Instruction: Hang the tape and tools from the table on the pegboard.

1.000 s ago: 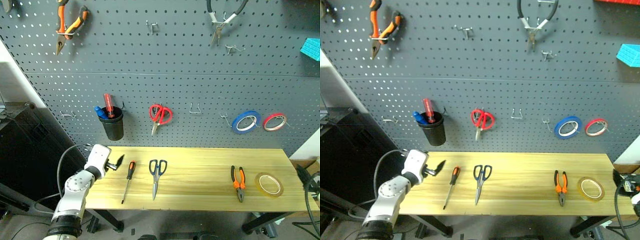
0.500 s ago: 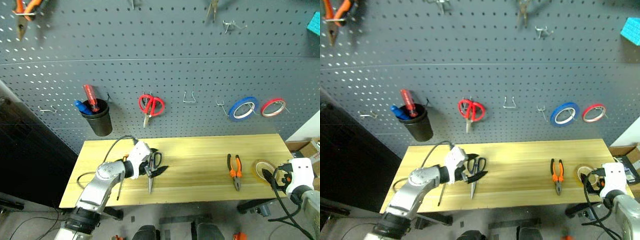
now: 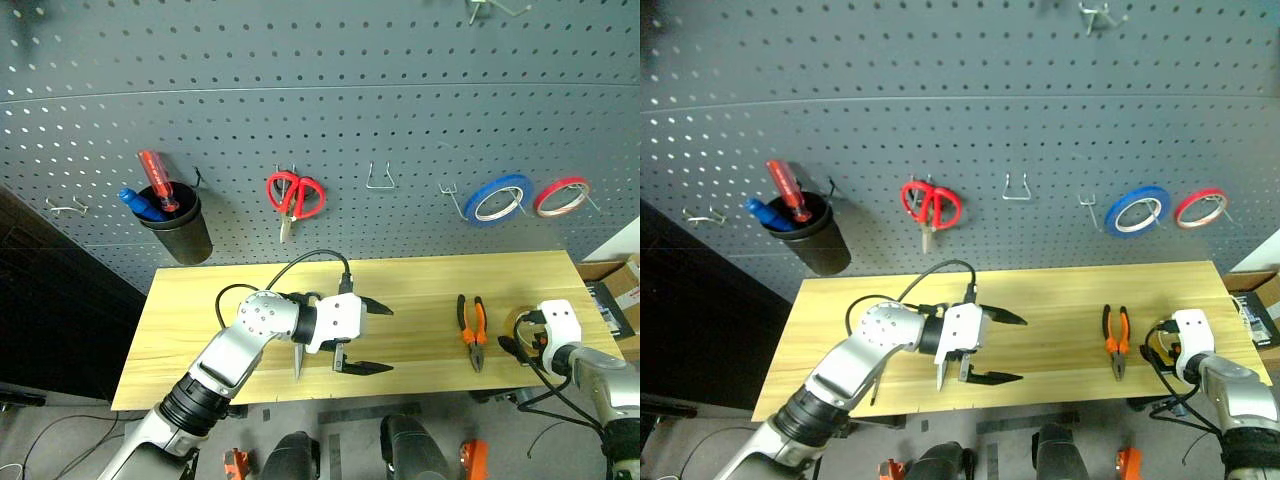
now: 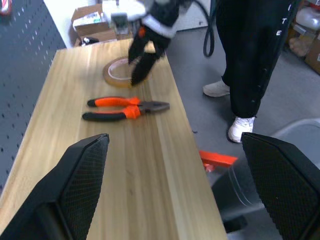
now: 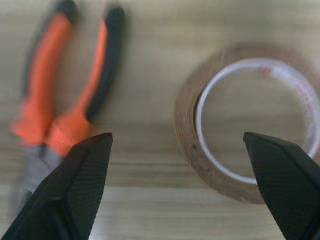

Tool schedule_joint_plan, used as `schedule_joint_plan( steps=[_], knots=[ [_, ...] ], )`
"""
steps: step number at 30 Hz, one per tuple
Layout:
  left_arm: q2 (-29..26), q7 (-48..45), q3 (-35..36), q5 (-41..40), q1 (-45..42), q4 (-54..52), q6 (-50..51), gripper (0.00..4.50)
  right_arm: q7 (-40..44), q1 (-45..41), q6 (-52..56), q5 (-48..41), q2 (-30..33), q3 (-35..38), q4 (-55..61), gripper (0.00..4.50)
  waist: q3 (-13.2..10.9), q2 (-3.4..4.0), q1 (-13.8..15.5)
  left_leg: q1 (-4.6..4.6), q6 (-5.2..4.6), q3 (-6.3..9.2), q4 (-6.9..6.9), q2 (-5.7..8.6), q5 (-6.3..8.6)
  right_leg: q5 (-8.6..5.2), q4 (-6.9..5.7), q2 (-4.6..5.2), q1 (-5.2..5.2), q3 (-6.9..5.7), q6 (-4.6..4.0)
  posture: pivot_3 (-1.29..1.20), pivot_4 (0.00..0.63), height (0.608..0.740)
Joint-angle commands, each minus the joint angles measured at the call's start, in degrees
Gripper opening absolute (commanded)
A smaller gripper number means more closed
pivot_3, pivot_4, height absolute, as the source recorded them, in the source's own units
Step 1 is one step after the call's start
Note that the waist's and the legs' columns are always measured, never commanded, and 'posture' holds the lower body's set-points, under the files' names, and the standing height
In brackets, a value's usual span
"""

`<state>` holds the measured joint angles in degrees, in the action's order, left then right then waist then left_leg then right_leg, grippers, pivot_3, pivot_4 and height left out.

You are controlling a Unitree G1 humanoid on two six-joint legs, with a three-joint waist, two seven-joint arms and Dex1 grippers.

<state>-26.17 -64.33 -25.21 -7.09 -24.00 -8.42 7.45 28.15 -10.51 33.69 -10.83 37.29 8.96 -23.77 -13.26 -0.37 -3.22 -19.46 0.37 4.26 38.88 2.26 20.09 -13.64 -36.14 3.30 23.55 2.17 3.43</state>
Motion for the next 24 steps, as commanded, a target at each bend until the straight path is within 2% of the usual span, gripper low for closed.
schedule_joint_plan(
  steps=[1,7,10,15,20,21,24],
  knots=[
    [0.1,-0.4,-1.1,0.5,-0.1,-2.5,-1.7,4.48,1.7,-4.3,-4.4,3.4,1.9,-2.0,-8.8,4.50,-0.1,-0.02,0.0,-0.14,0.02,-0.01,0.02,0.01,-0.02,0.01,-0.01,0.02,0.14,0.00,0.02,-0.03,0.275,0.740],
    [-2.0,-1.4,-0.9,1.1,0.8,-2.9,-3.5,4.48,7.4,-11.8,-9.3,8.1,3.1,-7.6,-22.5,4.50,-0.5,-0.59,0.2,-0.40,0.18,-0.06,0.11,-0.03,-0.11,0.05,-0.22,0.07,0.52,-0.01,0.04,0.00,0.273,0.740],
    [-2.1,-1.5,-0.8,1.0,0.8,-2.6,-3.9,4.50,10.4,-14.0,-9.3,8.7,3.3,-8.4,-26.9,3.95,-0.5,-0.73,0.5,-0.41,0.17,-0.04,0.12,-0.02,-0.10,0.05,-0.21,0.07,0.50,-0.01,0.04,0.01,0.269,0.740],
    [-1.8,-1.4,-1.0,1.1,0.6,-2.0,-4.8,4.50,12.1,-15.8,-9.4,9.6,3.5,-9.0,-31.0,2.30,-0.5,-0.84,0.7,-0.41,0.18,-0.04,0.15,0.00,-0.11,0.06,-0.20,0.21,0.48,-0.01,0.05,0.00,0.261,0.740],
    [-0.6,-1.0,-1.2,0.9,0.5,-1.7,-5.2,4.50,7.6,-12.9,-12.9,12.4,3.4,-10.4,-27.5,0.65,-0.4,-1.05,1.4,-0.41,0.21,-0.01,0.17,0.02,-0.12,0.06,-0.19,0.25,0.48,-0.03,0.05,-0.02,0.247,0.740],
    [-0.4,-0.9,-1.1,1.0,0.6,-1.7,-5.4,4.50,6.8,-11.7,-13.1,12.4,3.4,-10.1,-24.9,0.45,-0.4,-1.12,1.5,-0.41,0.22,-0.02,0.18,0.03,-0.12,0.07,-0.19,0.28,0.48,-0.04,0.06,-0.02,0.247,0.740],
    [0.5,0.3,-0.7,1.0,1.2,-1.3,-5.7,4.50,4.2,-5.9,-11.5,11.6,3.9,-7.8,-12.1,0.45,-0.3,-1.09,1.8,-0.46,0.23,0.05,0.21,0.07,-0.13,0.07,-0.18,0.35,0.48,-0.05,0.07,-0.03,0.242,0.740]
  ],
)
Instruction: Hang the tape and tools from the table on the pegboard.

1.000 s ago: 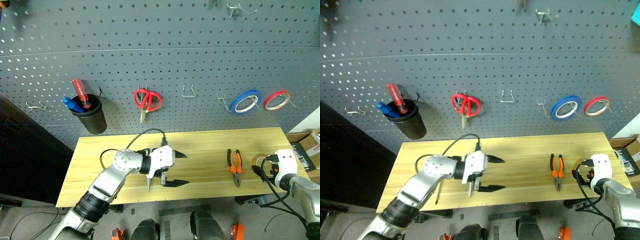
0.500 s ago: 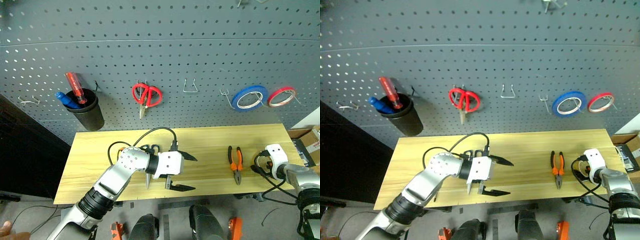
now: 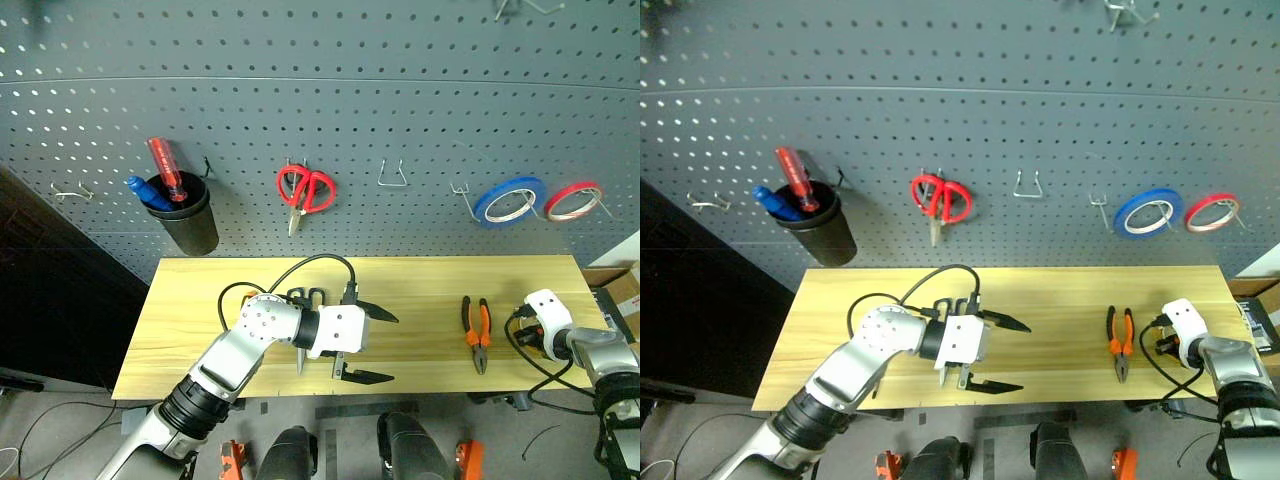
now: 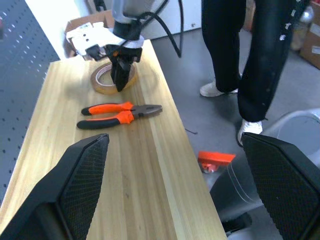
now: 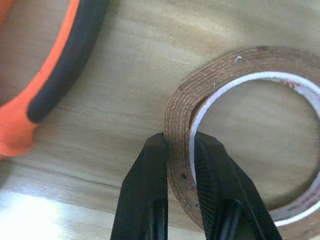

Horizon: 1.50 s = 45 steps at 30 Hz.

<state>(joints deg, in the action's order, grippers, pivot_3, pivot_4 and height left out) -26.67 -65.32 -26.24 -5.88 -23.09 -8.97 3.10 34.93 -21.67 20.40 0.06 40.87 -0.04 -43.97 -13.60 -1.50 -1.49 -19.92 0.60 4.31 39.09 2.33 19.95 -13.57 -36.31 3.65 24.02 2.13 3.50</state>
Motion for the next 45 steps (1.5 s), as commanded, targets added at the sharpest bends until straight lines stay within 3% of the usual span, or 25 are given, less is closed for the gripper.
schedule_joint_plan(
  steps=[1,7,12,17,20,26,38,45],
  knots=[
    [1.3,2.0,0.7,-0.4,0.6,-0.7,-1.0,4.50,-3.2,8.0,3.2,0.4,0.5,2.1,14.1,0.45,0.0,0.12,0.2,-0.06,0.00,0.01,0.00,0.03,0.00,0.00,0.00,0.06,0.04,-0.02,0.00,-0.04,0.241,0.740],
    [2.0,4.0,1.5,-0.7,2.1,-1.0,-0.5,4.50,-7.9,22.0,11.8,0.3,1.2,10.0,46.2,0.45,0.1,0.73,-0.4,-0.58,0.03,-0.04,0.01,0.08,-0.01,-0.01,-0.13,0.14,0.62,-0.07,0.02,-0.05,0.229,0.740],
    [4.6,9.2,4.9,-1.6,2.4,-0.3,0.7,4.50,-14.6,32.7,17.5,4.0,-4.5,13.4,74.4,0.45,0.1,0.83,-0.4,-1.01,0.11,-0.10,0.48,0.04,-0.06,-0.02,-0.74,0.07,1.22,-0.06,0.04,-0.09,0.221,0.740],
    [8.4,17.6,11.2,-3.9,4.1,-1.0,4.6,4.50,-25.3,37.2,10.8,18.0,-11.6,-1.1,88.4,0.45,0.1,0.83,-0.5,-0.93,0.14,-0.02,0.83,0.05,-0.06,0.05,-0.79,-0.04,0.98,-0.06,0.11,-0.10,0.222,0.740],
    [9.8,20.3,13.0,-5.1,5.1,-3.0,6.9,4.50,-26.7,32.7,7.9,20.4,-14.2,-4.8,88.5,0.45,0.1,0.82,-1.2,-0.92,0.15,-0.15,0.90,0.11,-0.07,0.10,-0.77,-0.11,1.02,0.05,0.18,-0.10,0.220,0.740],
    [9.5,20.2,12.0,-6.0,6.4,-5.3,8.0,4.50,-23.9,22.3,1.9,16.4,-15.3,-3.1,80.4,0.45,0.1,0.80,-1.4,-0.94,0.16,-0.11,0.84,0.13,-0.07,0.14,-0.72,-0.20,1.07,0.01,0.18,-0.09,0.213,0.740],
    [9.8,22.1,11.8,-5.0,5.5,-3.8,6.8,4.50,-19.4,1.9,-13.7,8.2,-16.5,-1.9,50.2,0.45,0.1,0.80,-1.7,-0.95,0.13,-0.19,0.83,0.13,-0.07,0.16,-0.77,-0.21,1.10,0.06,0.14,-0.06,0.209,0.740],
    [9.5,22.4,11.3,-4.4,6.0,-3.4,6.0,4.50,-19.6,8.0,-11.6,8.1,-16.2,-0.4,55.7,2.71,0.2,0.80,-1.2,-1.05,0.12,-0.20,0.79,0.13,-0.06,0.16,-0.73,-0.17,1.20,0.04,0.14,-0.06,0.209,0.740]
  ],
)
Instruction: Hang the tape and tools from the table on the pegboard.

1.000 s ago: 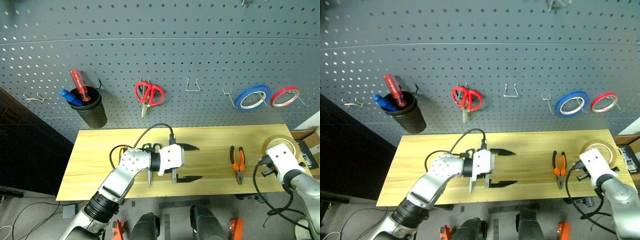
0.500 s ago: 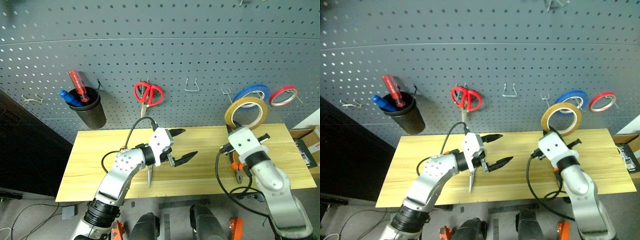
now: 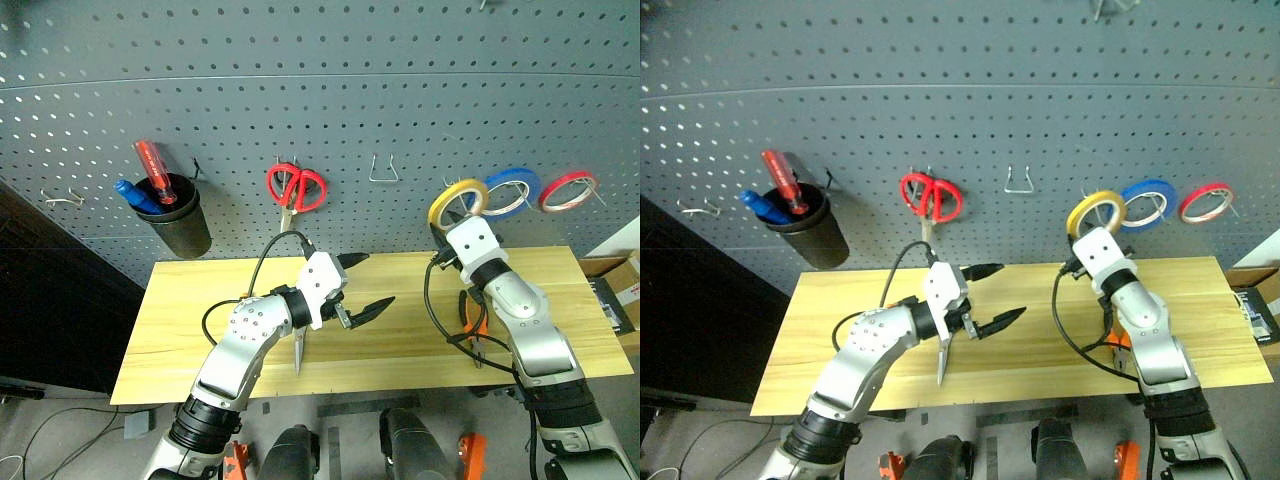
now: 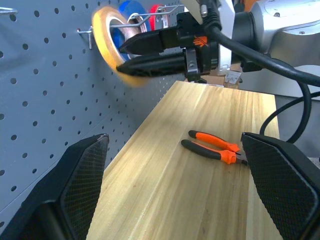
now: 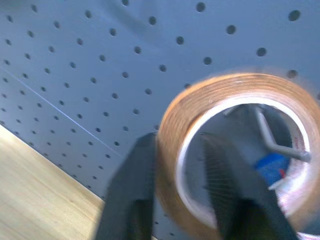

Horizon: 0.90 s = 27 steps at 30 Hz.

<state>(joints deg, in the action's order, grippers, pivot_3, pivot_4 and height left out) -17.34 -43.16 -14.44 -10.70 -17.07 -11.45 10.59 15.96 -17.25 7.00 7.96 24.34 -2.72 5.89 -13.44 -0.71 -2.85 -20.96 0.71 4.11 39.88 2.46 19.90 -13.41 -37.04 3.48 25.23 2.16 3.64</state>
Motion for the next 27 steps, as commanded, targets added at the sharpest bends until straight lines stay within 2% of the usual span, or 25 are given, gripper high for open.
schedule_joint_plan(
  steps=[1,5,9,12,13,17,27],
  knots=[
    [0.0,0.2,-0.6,0.6,0.0,-0.6,-1.6,4.50,-0.9,5.7,3.8,0.1,0.1,2.9,8.1,3.03,0.0,0.02,0.3,0.00,0.00,0.01,0.01,0.00,0.00,0.00,-0.01,0.00,0.00,-0.01,0.00,-0.06,0.209,0.740],
    [-1.1,-0.9,-1.0,2.0,-0.2,1.3,-3.4,4.50,-3.2,16.7,16.5,-0.7,-3.2,6.8,19.7,4.32,0.0,0.04,0.9,0.01,0.00,0.02,0.04,-0.03,0.00,0.00,-0.08,0.00,-0.01,0.01,0.00,-0.07,0.210,0.740],
    [-2.0,-2.1,-1.6,2.8,-0.6,3.3,-5.3,4.50,-7.0,20.1,34.7,-0.8,-9.9,9.1,25.5,4.42,0.1,0.10,0.6,0.06,0.01,-0.03,0.08,-0.04,0.00,0.04,-0.14,0.00,-0.02,0.09,-0.06,-0.09,0.212,0.740],
    [-1.9,-3.1,-2.3,3.1,-1.3,4.6,-6.5,4.50,-11.7,15.3,53.9,3.1,-13.8,8.3,22.9,4.42,0.1,0.12,0.1,0.11,0.02,-0.09,0.12,-0.07,-0.02,0.12,-0.16,-0.01,-0.03,0.11,-0.15,-0.10,0.209,0.740],
    [-1.8,-3.4,-2.4,3.3,-1.5,5.0,-6.9,4.50,-11.3,13.8,56.9,2.1,-14.4,8.7,21.8,4.42,0.1,0.12,-0.1,0.13,0.03,-0.09,0.12,-0.07,-0.03,0.14,-0.18,-0.02,-0.03,0.11,-0.18,-0.10,0.209,0.740],
    [-1.5,-3.8,-2.9,3.7,-2.2,6.0,-8.2,4.50,-8.7,7.6,60.5,-1.7,-14.4,11.2,13.5,4.42,0.2,0.23,-0.4,0.13,0.07,-0.06,0.12,-0.08,-0.08,0.19,-0.20,-0.13,-0.02,0.08,-0.23,-0.09,0.202,0.740],
    [-1.7,-4.1,-3.0,4.3,-1.8,5.9,-9.1,4.50,-9.3,-1.4,56.0,-5.7,-12.0,16.1,-6.7,4.42,0.3,0.28,-0.4,0.08,0.06,-0.08,0.07,-0.07,-0.07,0.18,-0.16,-0.13,0.02,0.08,-0.22,-0.06,0.198,0.740]
  ],
)
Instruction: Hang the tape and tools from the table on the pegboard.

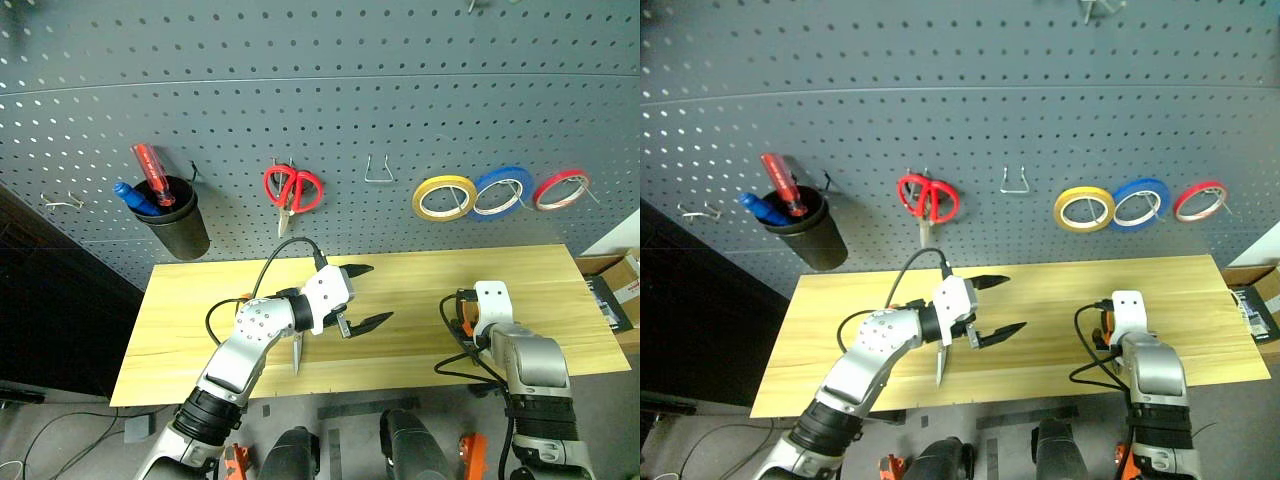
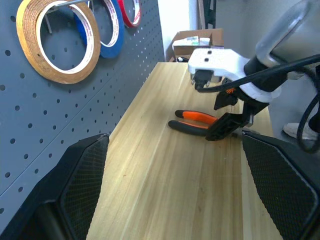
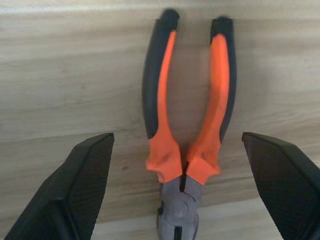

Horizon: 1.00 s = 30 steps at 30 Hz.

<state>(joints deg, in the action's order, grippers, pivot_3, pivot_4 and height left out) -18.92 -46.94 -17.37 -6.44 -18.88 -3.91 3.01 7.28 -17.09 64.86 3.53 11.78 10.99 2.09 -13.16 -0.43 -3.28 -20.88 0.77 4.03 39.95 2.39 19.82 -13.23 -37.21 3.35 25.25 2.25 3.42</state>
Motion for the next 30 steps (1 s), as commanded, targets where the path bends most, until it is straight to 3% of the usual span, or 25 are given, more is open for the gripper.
schedule_joint_plan(
  steps=[1,7,10,13,16,22,30],
  knots=[
    [-0.2,-0.3,-0.1,0.1,0.1,-1.7,-1.5,4.50,-0.6,-2.2,-2.5,-1.7,0.6,2.7,-4.6,4.42,0.0,0.00,0.0,0.00,0.00,0.00,0.00,0.00,0.00,0.00,-0.01,0.00,-0.01,0.00,0.00,-0.06,0.198,0.740],
    [-0.2,-0.2,-0.3,0.2,0.3,-1.7,-1.9,4.50,-0.1,-5.5,-4.6,-4.6,0.9,5.2,-12.9,4.42,0.2,0.02,0.0,0.02,0.00,-0.04,0.02,-0.01,0.00,0.01,-0.04,-0.01,0.00,0.03,0.01,-0.06,0.199,0.740],
    [-0.1,-0.1,-0.2,0.0,0.4,-1.6,-2.2,4.50,1.0,-5.8,-4.3,-5.4,1.6,4.2,-14.9,3.83,0.5,0.01,0.0,0.02,-0.01,-0.04,0.02,-0.02,0.00,0.01,-0.04,-0.01,-0.01,0.03,0.00,-0.06,0.199,0.740],
    [-0.4,-0.3,0.0,-0.2,1.0,-1.7,-2.6,4.50,1.0,-5.3,-4.2,-5.9,1.5,2.8,-15.1,2.80,0.8,-0.06,0.0,0.04,-0.01,-0.03,0.02,-0.03,0.00,0.01,-0.04,-0.01,-0.03,0.02,0.00,-0.06,0.199,0.740],
    [-0.8,-0.8,0.6,-1.3,1.8,-2.0,-2.2,4.50,0.2,-4.6,-4.6,-6.0,0.5,2.0,-13.6,2.65,1.0,-0.07,0.0,0.05,-0.01,-0.03,0.02,-0.03,0.00,0.00,-0.05,-0.02,-0.04,0.02,0.00,-0.06,0.194,0.740],
    [-2.5,-2.3,5.7,-9.1,7.0,-6.5,1.7,4.50,-4.6,0.8,-9.1,-3.5,-4.1,-3.0,3.6,2.65,1.2,-0.03,-0.1,0.03,0.00,-0.03,0.00,-0.09,0.00,0.00,-0.06,-0.05,0.04,0.05,0.00,-0.05,0.194,0.740],
    [-3.4,0.6,13.8,-13.6,16.1,-10.5,1.3,4.50,-8.0,15.7,-20.2,1.9,-9.0,-22.2,31.2,2.65,1.2,-0.06,0.2,0.03,0.01,-0.01,-0.02,-0.07,0.01,0.00,-0.01,-0.04,0.04,0.04,0.01,-0.04,0.199,0.740]
  ],
)
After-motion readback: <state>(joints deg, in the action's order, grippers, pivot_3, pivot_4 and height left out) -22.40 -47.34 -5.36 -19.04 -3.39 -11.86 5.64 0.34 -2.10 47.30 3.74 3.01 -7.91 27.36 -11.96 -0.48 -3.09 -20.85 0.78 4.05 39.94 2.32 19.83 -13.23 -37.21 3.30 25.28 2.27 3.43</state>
